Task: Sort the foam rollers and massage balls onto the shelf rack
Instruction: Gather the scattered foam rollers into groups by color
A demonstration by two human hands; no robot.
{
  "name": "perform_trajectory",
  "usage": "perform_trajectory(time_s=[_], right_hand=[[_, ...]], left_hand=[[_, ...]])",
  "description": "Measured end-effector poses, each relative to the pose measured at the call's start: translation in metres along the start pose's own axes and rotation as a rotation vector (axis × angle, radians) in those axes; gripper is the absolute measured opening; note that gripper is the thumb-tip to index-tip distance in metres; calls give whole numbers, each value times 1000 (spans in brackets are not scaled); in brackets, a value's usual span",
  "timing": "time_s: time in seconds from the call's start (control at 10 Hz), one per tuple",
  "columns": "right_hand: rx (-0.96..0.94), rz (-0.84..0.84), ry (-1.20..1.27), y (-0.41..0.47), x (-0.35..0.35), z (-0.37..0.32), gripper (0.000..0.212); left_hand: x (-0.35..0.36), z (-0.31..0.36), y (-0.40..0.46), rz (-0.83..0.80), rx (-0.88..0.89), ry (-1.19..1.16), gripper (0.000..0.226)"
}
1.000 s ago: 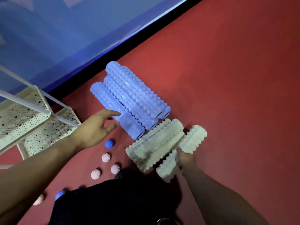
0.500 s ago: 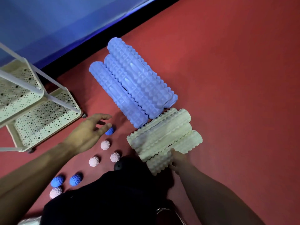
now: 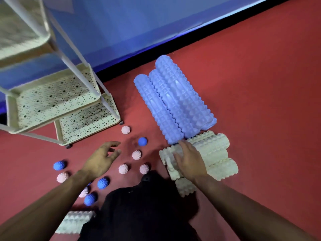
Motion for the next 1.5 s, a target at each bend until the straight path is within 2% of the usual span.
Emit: perform_trajectory(time_s=[0.1, 0.3, 0.4, 0.5, 0.6, 0.7, 0.8, 0.9, 1.0, 1.1, 1.2, 1.3, 1.4, 1.5], right_hand=[[-254, -142, -203, 19, 13, -66, 57], [-513, -241, -477, 49, 53, -179, 58], [-608, -292, -563, 52, 79, -218, 59], [-646, -342, -617, 52, 106, -244, 60], [-661, -404, -666, 49, 123, -255, 61], [-706, -454, -743, 48, 138, -267, 62], [-692, -485, -764, 48, 145, -278, 63], [-660, -521, -760, 40, 152, -281, 63], [-659, -547, -777, 31, 159, -281, 63], [-678, -553, -791, 29, 163, -282, 63], [-695, -540, -792, 30, 163, -287, 64], [-715, -531, -784, 30, 161, -292, 64], [-718, -520, -767, 29, 155, -294, 66], [-723, -518, -737, 25, 144, -293, 69]], left_hand=[[-17, -48, -20, 100, -130, -43, 37], [-45, -170, -83, 400, -623, -311, 45], [-41, -221, -130, 525, -915, -405, 60], [-16, -255, -167, 530, -1108, -488, 79], [26, -279, -171, 486, -1189, -750, 71], [64, -290, -162, 282, -1163, -863, 35], [84, -297, -169, 369, -1137, -1218, 36], [95, -306, -169, 391, -1130, -1324, 32], [102, -317, -174, 526, -1123, -1447, 24], [96, -319, -178, 585, -1085, -1436, 29], [72, -320, -186, 638, -1055, -1251, 25], [31, -317, -187, 508, -965, -823, 37], [-7, -294, -182, 329, -861, -498, 58], [-45, -258, -169, 265, -695, -191, 68]])
Point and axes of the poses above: each hand's wrist, its own y-axis towards the middle knuckle, its own x-axis out of the palm, z = x × y, the point moved 7 cm from there along y, towards the middle knuckle, and after that the axes turned 5 degrees about -z, right-handed, at the moved point
